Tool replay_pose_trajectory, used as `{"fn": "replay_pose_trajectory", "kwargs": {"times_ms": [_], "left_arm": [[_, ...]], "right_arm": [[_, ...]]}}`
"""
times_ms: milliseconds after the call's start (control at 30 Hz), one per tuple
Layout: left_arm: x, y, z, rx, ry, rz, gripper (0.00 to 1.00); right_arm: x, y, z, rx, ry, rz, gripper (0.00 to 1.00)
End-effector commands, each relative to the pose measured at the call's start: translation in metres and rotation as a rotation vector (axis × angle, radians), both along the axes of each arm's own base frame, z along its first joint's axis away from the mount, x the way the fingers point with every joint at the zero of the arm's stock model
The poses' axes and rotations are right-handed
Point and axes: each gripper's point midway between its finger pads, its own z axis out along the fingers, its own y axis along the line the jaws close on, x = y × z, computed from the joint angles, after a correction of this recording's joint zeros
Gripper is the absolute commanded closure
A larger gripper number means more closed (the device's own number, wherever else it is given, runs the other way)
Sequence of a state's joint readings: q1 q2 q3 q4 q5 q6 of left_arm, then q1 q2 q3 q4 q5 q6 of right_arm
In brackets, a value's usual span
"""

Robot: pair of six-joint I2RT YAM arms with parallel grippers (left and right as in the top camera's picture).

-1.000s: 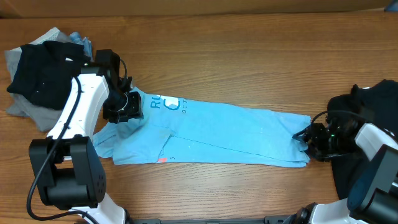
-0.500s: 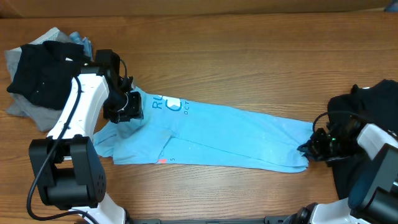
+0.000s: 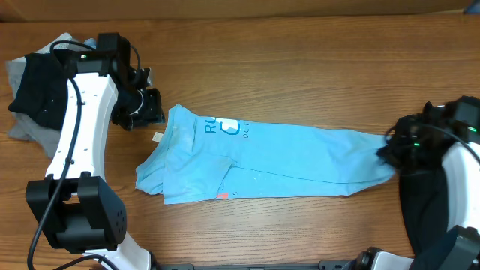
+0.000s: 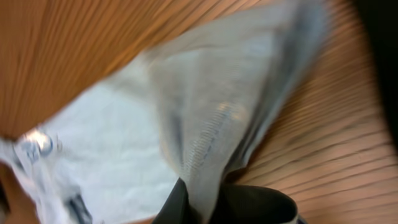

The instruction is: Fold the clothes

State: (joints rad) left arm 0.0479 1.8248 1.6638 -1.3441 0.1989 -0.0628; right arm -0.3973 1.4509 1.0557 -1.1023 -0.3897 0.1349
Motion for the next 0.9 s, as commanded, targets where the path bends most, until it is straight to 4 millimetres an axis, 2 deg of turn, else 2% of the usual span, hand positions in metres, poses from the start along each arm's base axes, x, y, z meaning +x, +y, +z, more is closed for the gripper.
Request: {"fn": "replay_pose_trajectory", "kwargs": {"times_ms": [0,167,300,400,700,867], "left_arm": [[0.005,0.0,0.017,-0.008,-0.054,-0.022,0.54],[0.002,0.0,0.016,-0.008,-0.041,-0.023,0.54],[-0.001,-0.001,0.016,-0.008,-0.032,-0.023,0.54],[-0.001,-0.001,0.016,-0.008,-0.032,-0.023,0.53],[-0.002,-0.001,0.016,-0.008,-0.027,-0.03,0.52],[-0.003,-0.001,0.016,-0.009,-0.023,-0.029,0.52]], "right_arm": [[0.009,0.037,0.012,0.018,-0.039,0.11,0.96],[0.017,0.106,0.016,0.054,-0.054,0.231,0.96],[0.02,0.152,0.018,0.084,-0.071,0.277,0.96],[0.022,0.179,0.017,0.101,-0.082,0.305,0.96],[0.012,0.252,-0.013,0.14,-0.025,0.417,0.96],[0.013,0.279,-0.015,0.163,-0.058,0.453,0.96]]}}
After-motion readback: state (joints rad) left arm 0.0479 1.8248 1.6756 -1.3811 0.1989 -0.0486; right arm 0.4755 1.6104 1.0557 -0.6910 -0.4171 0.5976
